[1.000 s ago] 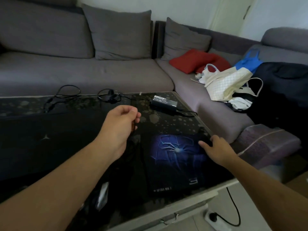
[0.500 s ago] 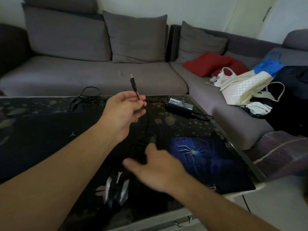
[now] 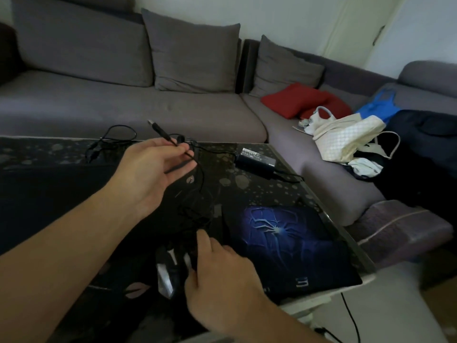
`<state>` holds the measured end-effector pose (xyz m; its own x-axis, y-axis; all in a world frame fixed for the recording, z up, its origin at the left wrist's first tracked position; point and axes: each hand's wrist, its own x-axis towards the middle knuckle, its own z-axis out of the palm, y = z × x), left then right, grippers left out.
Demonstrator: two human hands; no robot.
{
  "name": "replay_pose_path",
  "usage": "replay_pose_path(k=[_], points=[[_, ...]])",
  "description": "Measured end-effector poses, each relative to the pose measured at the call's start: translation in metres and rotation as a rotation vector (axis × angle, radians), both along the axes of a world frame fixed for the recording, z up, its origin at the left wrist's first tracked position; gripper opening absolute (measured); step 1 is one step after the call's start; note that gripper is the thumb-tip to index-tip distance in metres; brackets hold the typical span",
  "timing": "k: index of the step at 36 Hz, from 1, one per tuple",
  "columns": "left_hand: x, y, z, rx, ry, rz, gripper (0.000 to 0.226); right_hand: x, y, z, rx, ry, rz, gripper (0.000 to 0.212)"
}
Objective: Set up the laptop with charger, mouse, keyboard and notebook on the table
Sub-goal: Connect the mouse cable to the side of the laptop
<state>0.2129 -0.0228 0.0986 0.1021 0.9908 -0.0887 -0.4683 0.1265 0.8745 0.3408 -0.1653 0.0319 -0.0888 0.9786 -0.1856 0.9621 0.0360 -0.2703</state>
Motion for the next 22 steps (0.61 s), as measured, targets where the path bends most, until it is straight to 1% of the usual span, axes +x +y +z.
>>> replay_pose_path(k=[2,3,4,6,7,8,10,12,14,16,18,20,22], points=[[0.007,0.0,-0.002,-0.011,0.002,0.007,0.011,0.003,0.003,-0.008,-0.022,0.004,-0.034,0.067],[0.011,-0.001,-0.003,-0.018,-0.004,0.0,0.011,0.0,0.005,-0.011,-0.026,0.019,-0.06,0.068],[0.016,-0.002,-0.004,-0.023,-0.013,-0.011,0.011,-0.006,0.008,-0.013,-0.022,0.035,-0.078,0.076],[0.019,-0.003,-0.005,-0.027,-0.018,-0.024,0.013,-0.019,0.016,-0.015,-0.043,0.025,-0.072,0.099],[0.02,-0.004,-0.006,-0.023,-0.011,-0.023,0.013,-0.026,0.02,-0.017,-0.06,-0.003,-0.053,0.105],[0.019,-0.005,-0.006,-0.017,-0.003,-0.017,0.013,-0.032,0.023,-0.019,-0.062,-0.029,-0.03,0.105],[0.017,-0.007,-0.005,-0.006,0.006,-0.004,0.012,-0.04,0.026,-0.024,-0.048,-0.032,-0.003,0.098],[0.014,-0.007,-0.002,0.003,0.007,-0.003,0.011,-0.037,0.024,-0.025,-0.047,0.028,-0.006,0.095],[0.011,-0.006,0.002,0.01,-0.013,0.001,0.013,-0.022,0.018,-0.019,-0.017,0.091,-0.038,0.09],[0.009,-0.003,0.006,0.023,-0.055,0.0,0.015,0.006,0.014,-0.009,0.067,0.095,-0.089,0.078],[0.009,-0.001,0.007,0.045,-0.082,-0.007,0.015,0.041,0.016,-0.001,0.152,0.061,-0.165,0.061],[0.012,0.0,0.006,0.056,-0.089,-0.006,0.014,0.08,0.024,0.001,0.238,0.034,-0.29,0.047],[0.019,0.002,0.002,0.052,-0.085,-0.005,0.014,0.116,0.033,-0.005,0.252,-0.003,-0.423,0.046]])
